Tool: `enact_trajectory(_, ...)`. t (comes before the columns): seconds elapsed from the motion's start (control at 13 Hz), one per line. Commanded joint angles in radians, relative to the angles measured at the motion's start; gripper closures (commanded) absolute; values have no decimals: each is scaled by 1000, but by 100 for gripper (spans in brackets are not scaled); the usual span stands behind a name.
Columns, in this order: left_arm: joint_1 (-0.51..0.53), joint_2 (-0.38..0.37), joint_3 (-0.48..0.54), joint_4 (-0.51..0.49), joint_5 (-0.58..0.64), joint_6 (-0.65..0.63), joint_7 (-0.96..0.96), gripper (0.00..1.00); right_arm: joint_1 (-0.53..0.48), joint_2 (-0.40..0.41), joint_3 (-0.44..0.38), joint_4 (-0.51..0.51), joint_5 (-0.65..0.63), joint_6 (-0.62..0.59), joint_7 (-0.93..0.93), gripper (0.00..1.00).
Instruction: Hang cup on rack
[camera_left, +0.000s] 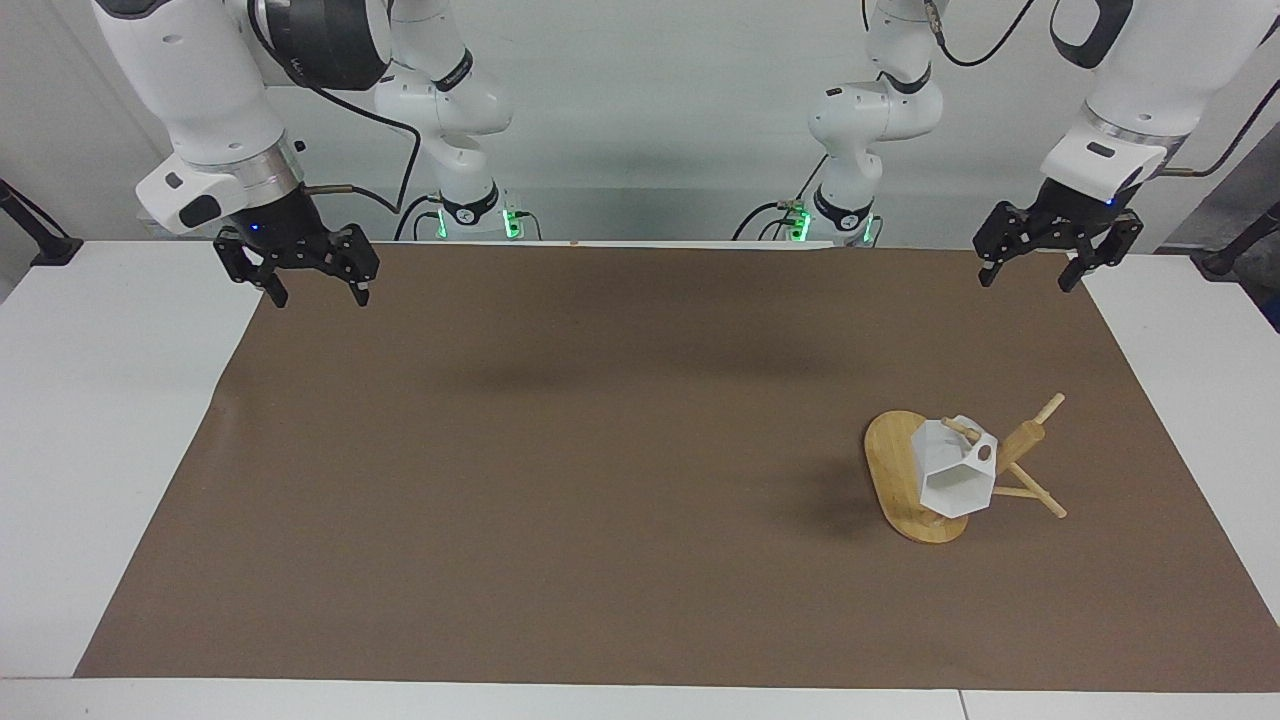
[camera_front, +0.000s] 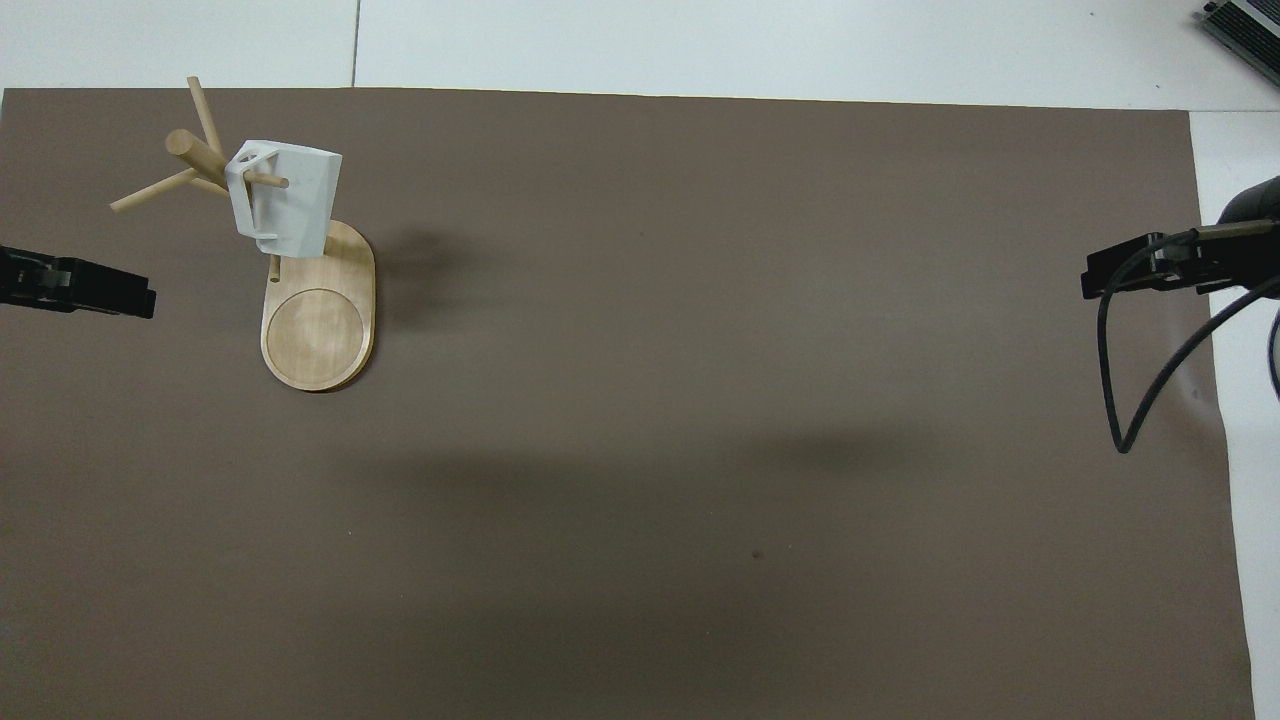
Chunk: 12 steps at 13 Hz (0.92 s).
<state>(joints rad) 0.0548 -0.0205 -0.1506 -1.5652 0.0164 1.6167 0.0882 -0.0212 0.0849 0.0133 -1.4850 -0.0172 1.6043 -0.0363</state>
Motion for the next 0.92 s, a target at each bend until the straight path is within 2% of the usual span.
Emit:
enact_trajectory(0.0,-62,1,0,4,37,-12,13,0,-10,-19,7,-15,0,-14,9,0)
enact_trajectory(0.23,-85,-10,11,11,34,-52,21,0,-10,-19,7,-15,0,-14,9,0)
enact_trajectory(0.61,-165,-4,103,46,25,-101,21,0,-10,-19,7,-15,0,-14,9,0)
enact_trajectory(0.84,-158,-6,109,63,25,-107,24,0,-10,-19,7,-15,0,-14,9,0)
